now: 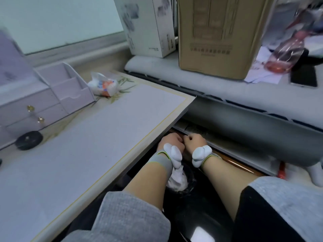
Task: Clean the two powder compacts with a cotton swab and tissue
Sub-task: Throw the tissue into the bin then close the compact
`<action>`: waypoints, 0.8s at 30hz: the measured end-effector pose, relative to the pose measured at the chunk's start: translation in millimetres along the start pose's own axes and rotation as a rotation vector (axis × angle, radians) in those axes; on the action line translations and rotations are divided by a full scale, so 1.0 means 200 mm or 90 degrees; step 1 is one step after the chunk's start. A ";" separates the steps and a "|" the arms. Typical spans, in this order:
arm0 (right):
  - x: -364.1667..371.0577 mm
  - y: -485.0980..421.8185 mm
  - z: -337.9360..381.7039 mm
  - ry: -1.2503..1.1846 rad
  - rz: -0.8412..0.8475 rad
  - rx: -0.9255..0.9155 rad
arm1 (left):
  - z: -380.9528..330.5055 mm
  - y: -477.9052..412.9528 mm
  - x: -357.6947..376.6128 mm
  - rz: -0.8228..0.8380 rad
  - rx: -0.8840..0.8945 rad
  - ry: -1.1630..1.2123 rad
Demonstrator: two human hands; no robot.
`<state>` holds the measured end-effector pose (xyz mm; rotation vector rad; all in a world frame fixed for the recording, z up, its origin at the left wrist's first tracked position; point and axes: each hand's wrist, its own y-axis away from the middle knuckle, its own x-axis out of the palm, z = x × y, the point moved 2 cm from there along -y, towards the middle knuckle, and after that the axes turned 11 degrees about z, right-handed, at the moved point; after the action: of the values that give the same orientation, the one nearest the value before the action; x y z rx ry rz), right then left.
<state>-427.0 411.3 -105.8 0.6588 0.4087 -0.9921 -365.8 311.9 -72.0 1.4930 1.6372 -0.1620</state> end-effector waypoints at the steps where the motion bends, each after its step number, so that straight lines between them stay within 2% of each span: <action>1: -0.03 0.03 0.05 0.001 -0.013 -0.016 | -0.03 0.04 -0.04 -0.008 0.007 0.008; 4: -0.08 0.11 0.22 0.011 -0.049 -0.070 | -0.09 0.17 -0.19 -0.053 0.029 0.063; 7: -0.07 0.19 0.43 0.022 -0.094 -0.138 | -0.05 0.30 -0.36 -0.135 0.057 0.185; 10: -0.04 0.24 0.63 -0.020 -0.147 -0.201 | 0.01 0.40 -0.53 -0.200 0.080 0.254; 12: 0.06 0.29 0.83 -0.014 -0.122 -0.250 | 0.15 0.51 -0.69 -0.272 0.060 0.261; 16: 0.21 0.30 1.00 -0.006 -0.101 -0.298 | 0.37 0.58 -0.86 -0.312 0.005 0.232; 24: 0.83 0.42 1.35 0.074 0.123 -0.444 | 0.92 0.90 -1.16 -0.464 -0.176 0.119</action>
<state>-265.8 155.0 20.7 0.1168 0.7330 -0.5687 -146.5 73.9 53.2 0.6715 2.1963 -0.1875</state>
